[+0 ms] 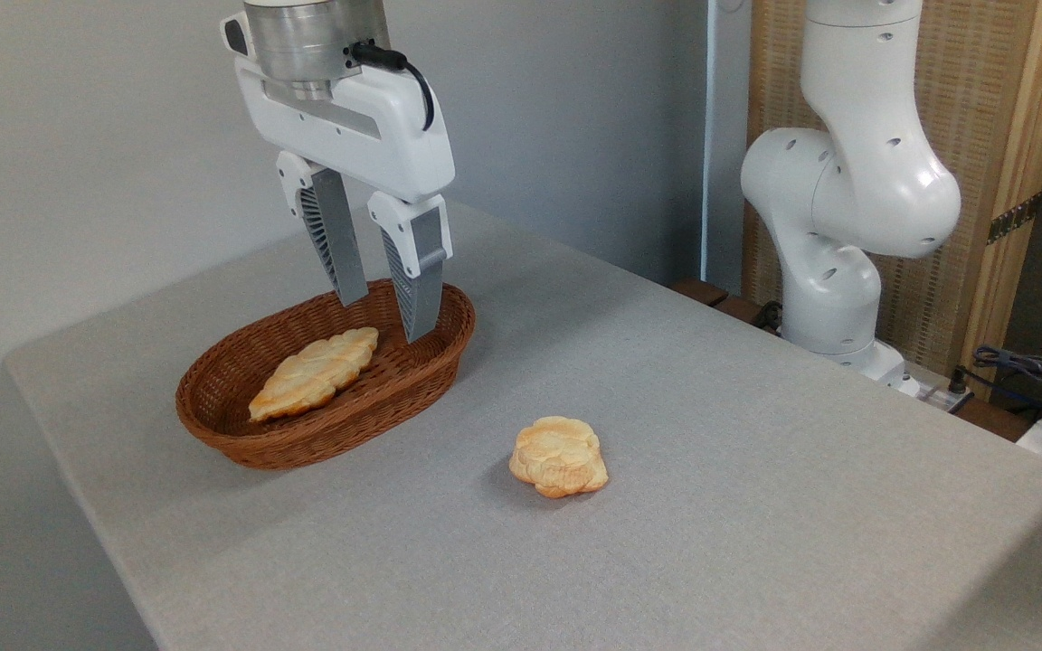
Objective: Put bread into the basket
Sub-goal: 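Move the open gripper from above the basket toward the round bun, then lower the gripper over the round golden bun and close on it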
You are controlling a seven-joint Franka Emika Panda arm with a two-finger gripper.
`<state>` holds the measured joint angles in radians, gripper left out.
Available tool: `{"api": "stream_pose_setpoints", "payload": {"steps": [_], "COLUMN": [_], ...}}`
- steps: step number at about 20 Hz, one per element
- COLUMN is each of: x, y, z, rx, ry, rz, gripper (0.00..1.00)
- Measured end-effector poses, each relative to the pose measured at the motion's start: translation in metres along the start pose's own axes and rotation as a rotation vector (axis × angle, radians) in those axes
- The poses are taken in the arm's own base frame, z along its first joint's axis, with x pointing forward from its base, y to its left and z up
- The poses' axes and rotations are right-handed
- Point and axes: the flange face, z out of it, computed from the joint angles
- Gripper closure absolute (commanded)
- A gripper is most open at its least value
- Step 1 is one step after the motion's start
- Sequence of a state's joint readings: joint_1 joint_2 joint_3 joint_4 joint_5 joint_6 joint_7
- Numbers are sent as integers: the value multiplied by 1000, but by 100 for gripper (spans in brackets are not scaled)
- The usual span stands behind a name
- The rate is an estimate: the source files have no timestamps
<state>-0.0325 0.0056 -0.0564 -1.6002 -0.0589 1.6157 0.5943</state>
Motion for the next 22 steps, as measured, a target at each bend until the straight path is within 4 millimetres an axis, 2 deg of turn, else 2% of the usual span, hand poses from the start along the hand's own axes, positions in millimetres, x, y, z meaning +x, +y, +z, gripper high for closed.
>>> {"api": "stream_pose_setpoints", "payload": {"steps": [13,16,19,22], "x": [0,-4,-29,-70], "y": [-2,-2,-2,-8], "z": [0,6,22,45], "rx": [0,18,34,6], "ry": [0,24,39,9], "rz": [-3,-6,18,108], "gripper": [0,0,0,0]}}
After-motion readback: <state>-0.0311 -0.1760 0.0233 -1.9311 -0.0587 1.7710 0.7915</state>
